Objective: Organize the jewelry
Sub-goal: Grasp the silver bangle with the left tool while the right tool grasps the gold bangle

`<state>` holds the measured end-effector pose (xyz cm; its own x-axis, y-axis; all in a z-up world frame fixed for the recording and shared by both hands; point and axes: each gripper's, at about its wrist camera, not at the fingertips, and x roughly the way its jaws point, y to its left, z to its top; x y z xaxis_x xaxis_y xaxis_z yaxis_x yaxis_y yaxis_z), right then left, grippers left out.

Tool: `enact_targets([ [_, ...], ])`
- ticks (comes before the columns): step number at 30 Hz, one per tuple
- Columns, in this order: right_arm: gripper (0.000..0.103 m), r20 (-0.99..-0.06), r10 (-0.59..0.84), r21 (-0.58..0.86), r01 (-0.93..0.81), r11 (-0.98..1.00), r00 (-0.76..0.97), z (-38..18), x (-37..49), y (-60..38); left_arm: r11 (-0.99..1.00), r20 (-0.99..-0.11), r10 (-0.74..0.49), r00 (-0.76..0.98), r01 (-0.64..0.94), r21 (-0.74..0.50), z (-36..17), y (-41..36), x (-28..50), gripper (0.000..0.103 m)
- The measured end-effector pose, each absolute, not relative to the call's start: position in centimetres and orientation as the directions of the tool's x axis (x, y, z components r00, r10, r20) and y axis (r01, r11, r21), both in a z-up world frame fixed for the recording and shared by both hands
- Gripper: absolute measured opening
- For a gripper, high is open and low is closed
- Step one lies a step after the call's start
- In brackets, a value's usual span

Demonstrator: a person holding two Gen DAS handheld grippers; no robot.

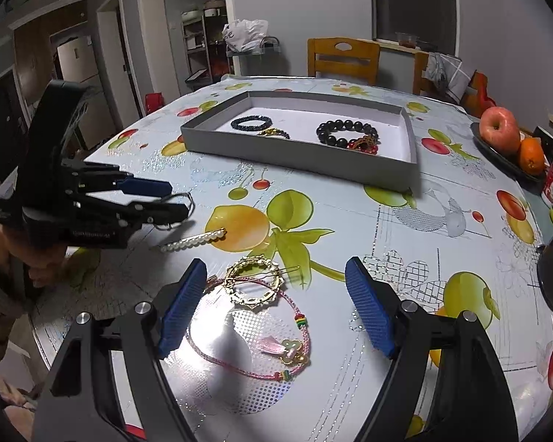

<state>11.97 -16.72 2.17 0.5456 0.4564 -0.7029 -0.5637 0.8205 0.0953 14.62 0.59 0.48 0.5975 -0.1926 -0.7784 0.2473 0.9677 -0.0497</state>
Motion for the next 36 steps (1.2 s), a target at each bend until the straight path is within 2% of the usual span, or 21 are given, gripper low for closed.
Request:
enact_targets([
  [9,0.075,-0.746,0.441,0.073,-0.598,0.798,0.499,1.5,12.3,-15.5,0.970,-0.780,-0.171,0.601,0.242,-0.027,0.4,0.6,14.4,0.051],
  [11,0.069,-0.754,0.438,0.074,-0.600,0.797,0.489,1.3,12.4,-15.4,0.970,-0.781,-0.172,0.601,0.241,-0.028,0.4,0.7,14.4,0.051],
  [13,0.055,-0.766,0.428,0.071,-0.600,0.797,0.479,1.0,12.7,-15.2,0.970,-0.781,-0.171,0.601,0.241,-0.026,0.4,0.7,14.4,0.051],
  [14,0.054,-0.775,0.419,0.067,-0.598,0.799,0.473,0.9,12.8,-15.1,0.970,-0.781,-0.171,0.601,0.242,-0.027,0.4,0.7,14.4,0.051],
  [36,0.056,-0.794,0.409,0.042,-0.631,0.775,0.449,0.5,12.6,-14.2,0.969,-0.781,-0.173,0.600,0.245,-0.027,0.4,0.5,14.3,0.052],
])
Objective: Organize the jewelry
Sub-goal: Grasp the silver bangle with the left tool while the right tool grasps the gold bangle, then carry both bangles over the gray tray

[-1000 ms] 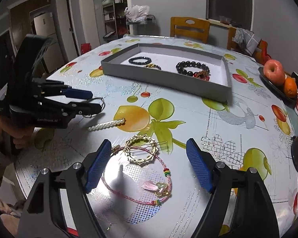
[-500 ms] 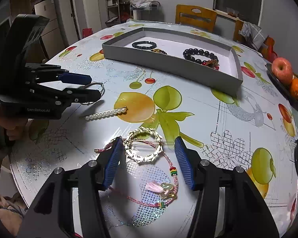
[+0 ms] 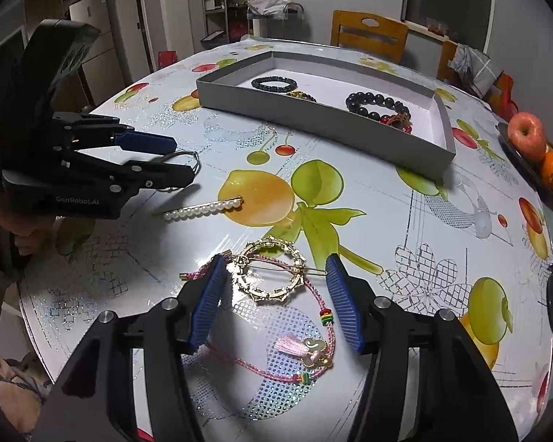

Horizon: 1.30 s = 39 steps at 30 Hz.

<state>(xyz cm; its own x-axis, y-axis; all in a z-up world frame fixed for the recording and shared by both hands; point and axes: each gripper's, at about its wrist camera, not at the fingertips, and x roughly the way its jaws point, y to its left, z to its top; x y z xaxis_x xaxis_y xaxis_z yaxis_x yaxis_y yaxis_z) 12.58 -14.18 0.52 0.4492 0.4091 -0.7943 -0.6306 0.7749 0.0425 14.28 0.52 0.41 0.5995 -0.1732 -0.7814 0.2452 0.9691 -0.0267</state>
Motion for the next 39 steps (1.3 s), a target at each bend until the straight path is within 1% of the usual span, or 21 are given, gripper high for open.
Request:
enact_targets([
  [2,0.056,-0.794,0.410,0.045,-0.630,0.775,0.448,0.5,12.6,-14.2,0.969,-0.782,-0.172,0.600,0.246,-0.024,0.4,0.5,14.3,0.052],
  [3,0.051,-0.794,0.412,0.047,-0.630,0.775,0.448,0.5,12.6,-14.2,0.969,-0.781,-0.174,0.599,0.247,-0.026,0.4,0.5,14.3,0.052],
  [4,0.051,-0.792,0.415,0.049,-0.630,0.775,0.449,0.5,12.6,-14.2,0.968,-0.780,-0.180,0.599,0.251,-0.030,0.4,0.5,14.3,0.050],
  [17,0.051,-0.735,0.450,0.080,-0.594,0.800,0.507,1.8,12.3,-15.8,0.962,-0.754,-0.213,0.621,0.270,-0.048,1.0,0.5,13.4,0.049],
  [21,0.051,-0.717,0.457,0.077,-0.591,0.803,0.527,2.9,12.2,-16.0,0.961,-0.744,-0.215,0.633,0.274,-0.044,1.6,0.5,13.0,0.049],
  [30,0.051,-0.669,0.470,0.049,-0.597,0.801,0.576,6.7,12.3,-16.2,0.956,-0.702,-0.233,0.673,0.290,-0.040,5.0,0.6,12.3,0.049],
  [39,0.051,-0.606,0.479,0.014,-0.594,0.804,0.635,11.4,14.4,-16.6,0.958,-0.637,-0.229,0.736,0.288,-0.013,9.6,1.2,12.6,0.049],
])
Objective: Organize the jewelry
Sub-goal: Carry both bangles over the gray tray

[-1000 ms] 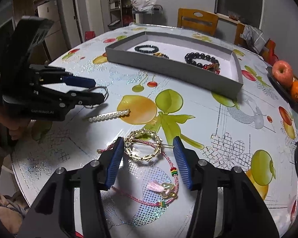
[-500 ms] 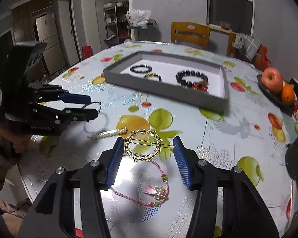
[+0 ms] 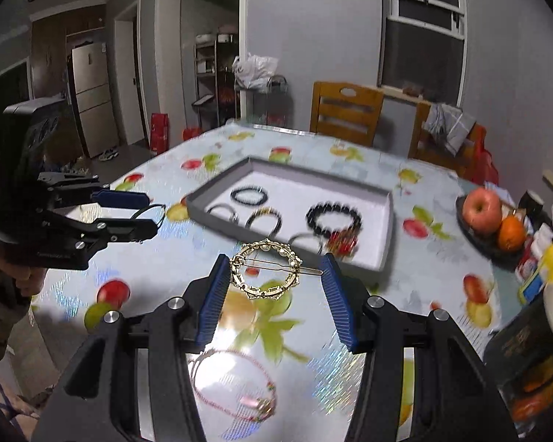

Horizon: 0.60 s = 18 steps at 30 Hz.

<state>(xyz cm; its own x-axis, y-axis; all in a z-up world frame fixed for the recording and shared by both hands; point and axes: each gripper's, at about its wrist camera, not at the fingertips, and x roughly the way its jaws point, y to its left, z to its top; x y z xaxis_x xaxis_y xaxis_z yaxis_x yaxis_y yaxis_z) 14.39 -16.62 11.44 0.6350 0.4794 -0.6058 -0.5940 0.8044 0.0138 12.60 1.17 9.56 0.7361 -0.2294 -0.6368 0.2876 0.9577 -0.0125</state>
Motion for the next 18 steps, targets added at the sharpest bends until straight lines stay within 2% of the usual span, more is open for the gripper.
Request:
enact_targets([
  [8,0.051,-0.565,0.487,-0.005,-0.593,0.805,0.666,15.1,17.0,-16.5,0.963,-0.598,-0.224,0.769,0.268,-0.016,12.0,1.7,14.7,0.049],
  [18,0.051,-0.561,0.492,-0.011,-0.599,0.800,0.666,16.4,19.6,-15.6,0.968,-0.573,-0.228,0.787,0.248,-0.044,13.1,1.6,17.8,0.049],
])
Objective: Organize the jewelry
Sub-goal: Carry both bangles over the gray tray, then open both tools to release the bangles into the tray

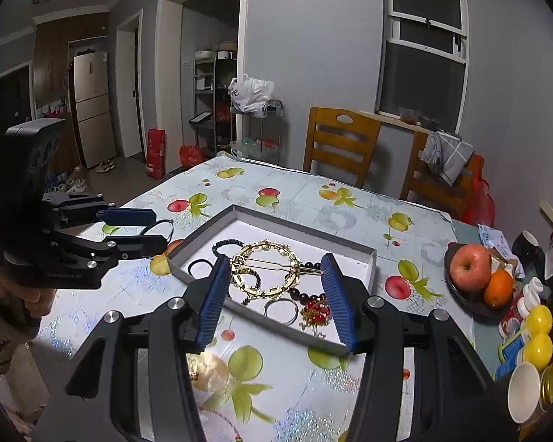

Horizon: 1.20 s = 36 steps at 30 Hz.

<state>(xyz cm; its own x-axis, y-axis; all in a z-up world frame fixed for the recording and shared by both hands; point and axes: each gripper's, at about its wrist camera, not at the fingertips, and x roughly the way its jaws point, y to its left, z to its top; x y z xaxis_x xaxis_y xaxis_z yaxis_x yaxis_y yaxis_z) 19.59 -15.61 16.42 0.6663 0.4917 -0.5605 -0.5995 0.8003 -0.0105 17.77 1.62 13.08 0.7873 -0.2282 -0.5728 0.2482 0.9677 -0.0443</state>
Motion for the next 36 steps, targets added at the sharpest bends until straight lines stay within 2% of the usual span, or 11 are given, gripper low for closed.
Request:
enact_targets([
  [11,0.051,-0.576,0.488,0.040,-0.574,0.818,0.656,13.0,22.5,-14.4,0.973,-0.572,-0.219,0.790,0.221,-0.068,10.9,1.3,21.3,0.049],
  [19,0.051,-0.622,0.476,0.092,-0.546,0.833,0.622,8.7,25.9,-13.4,0.974,-0.612,-0.218,0.760,0.207,-0.090,7.4,1.7,24.0,0.049],
  [36,0.051,-0.742,0.383,0.056,-0.518,0.853,0.550,1.3,30.4,-11.3,0.976,-0.682,-0.213,0.700,0.189,-0.111,2.4,2.4,27.4,0.049],
])
